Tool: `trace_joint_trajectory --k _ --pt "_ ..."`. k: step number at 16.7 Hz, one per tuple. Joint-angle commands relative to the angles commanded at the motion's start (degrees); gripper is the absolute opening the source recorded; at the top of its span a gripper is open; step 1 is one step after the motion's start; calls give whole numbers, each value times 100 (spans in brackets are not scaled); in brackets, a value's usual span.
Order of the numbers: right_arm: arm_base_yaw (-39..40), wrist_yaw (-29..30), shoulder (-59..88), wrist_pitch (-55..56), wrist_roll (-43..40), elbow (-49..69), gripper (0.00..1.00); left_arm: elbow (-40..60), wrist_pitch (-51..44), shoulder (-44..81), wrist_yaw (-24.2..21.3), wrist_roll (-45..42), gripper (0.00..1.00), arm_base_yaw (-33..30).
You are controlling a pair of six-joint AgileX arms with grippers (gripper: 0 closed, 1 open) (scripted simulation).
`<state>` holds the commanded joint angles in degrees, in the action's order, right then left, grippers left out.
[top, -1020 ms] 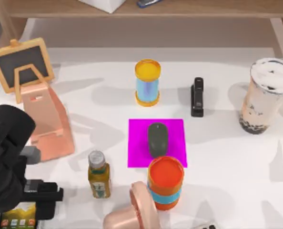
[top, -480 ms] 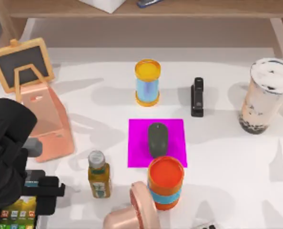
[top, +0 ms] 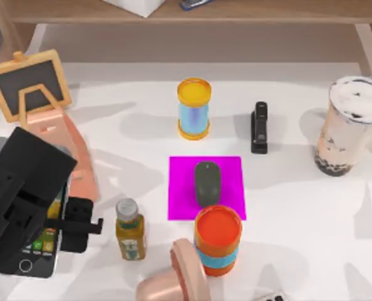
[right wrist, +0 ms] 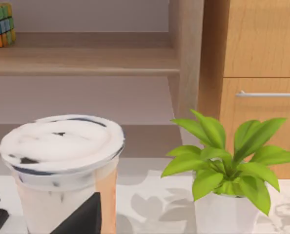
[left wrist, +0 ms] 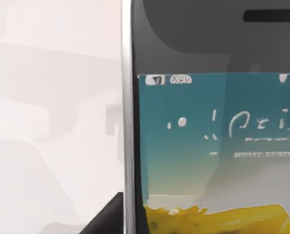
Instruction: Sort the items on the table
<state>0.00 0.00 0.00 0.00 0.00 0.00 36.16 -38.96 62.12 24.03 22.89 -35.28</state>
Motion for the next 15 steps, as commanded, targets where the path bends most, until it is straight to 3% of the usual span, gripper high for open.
trace_joint_trajectory --k 4,7,10,15 --pt "0 0 0 0 0 0 100 21 1319 -63 1435 492 0 -473" --pt "0 0 0 0 0 0 100 26 2210 70 2242 850 0 -657" --pt "0 0 0 0 0 0 100 32 2587 195 2580 1043 0 -737" --pt "0 0 0 0 0 0 100 39 2592 165 2589 1036 0 -713"
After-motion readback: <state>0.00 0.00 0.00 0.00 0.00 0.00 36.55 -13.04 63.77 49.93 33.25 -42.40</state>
